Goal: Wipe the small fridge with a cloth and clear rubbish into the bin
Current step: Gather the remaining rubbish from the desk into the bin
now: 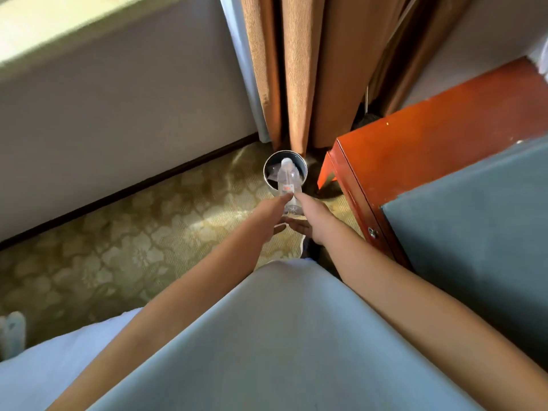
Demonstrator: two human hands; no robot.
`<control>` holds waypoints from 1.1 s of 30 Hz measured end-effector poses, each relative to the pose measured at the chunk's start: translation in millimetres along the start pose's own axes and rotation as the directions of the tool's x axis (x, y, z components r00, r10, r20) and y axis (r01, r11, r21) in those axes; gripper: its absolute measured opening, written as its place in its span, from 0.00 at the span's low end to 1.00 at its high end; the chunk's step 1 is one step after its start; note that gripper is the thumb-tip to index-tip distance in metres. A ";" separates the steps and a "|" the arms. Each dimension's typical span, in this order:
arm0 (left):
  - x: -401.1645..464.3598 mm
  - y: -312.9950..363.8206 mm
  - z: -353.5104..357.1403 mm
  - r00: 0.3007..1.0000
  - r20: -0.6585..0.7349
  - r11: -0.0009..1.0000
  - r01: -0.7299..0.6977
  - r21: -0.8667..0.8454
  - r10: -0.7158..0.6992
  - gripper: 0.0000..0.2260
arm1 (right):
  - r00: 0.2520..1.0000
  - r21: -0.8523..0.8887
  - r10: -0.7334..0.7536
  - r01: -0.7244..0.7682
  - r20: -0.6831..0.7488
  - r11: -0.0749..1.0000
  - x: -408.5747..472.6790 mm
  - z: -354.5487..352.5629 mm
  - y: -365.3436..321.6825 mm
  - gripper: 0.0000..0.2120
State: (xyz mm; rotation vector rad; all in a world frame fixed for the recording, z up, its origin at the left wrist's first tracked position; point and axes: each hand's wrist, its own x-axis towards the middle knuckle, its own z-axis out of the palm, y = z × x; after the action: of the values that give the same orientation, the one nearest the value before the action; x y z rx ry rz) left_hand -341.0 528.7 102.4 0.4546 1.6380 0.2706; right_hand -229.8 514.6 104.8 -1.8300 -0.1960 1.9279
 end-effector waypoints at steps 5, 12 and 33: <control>16.4 21.8 15.1 0.999 0.014 0.996 0.049 -0.077 -0.048 0.12 | 1.000 -0.100 0.011 -0.012 -0.009 0.995 17.2 -8.4 -31.6 0.18; 49.2 38.5 12.8 0.994 0.035 0.982 0.110 -0.151 -0.106 0.16 | 0.997 -0.148 0.060 -0.065 -0.039 0.987 39.6 1.4 -56.9 0.15; 271.5 97.6 -21.3 0.933 0.044 0.933 0.354 0.071 -0.357 0.16 | 0.920 -0.045 0.326 -0.343 -0.216 0.938 257.2 66.4 -88.7 0.11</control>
State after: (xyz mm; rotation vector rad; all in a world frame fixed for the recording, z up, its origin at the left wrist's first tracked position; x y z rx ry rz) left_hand -368.0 738.2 -95.2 0.2018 1.6428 -0.0643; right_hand -273.0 716.5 -84.3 -2.2222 0.1182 1.9514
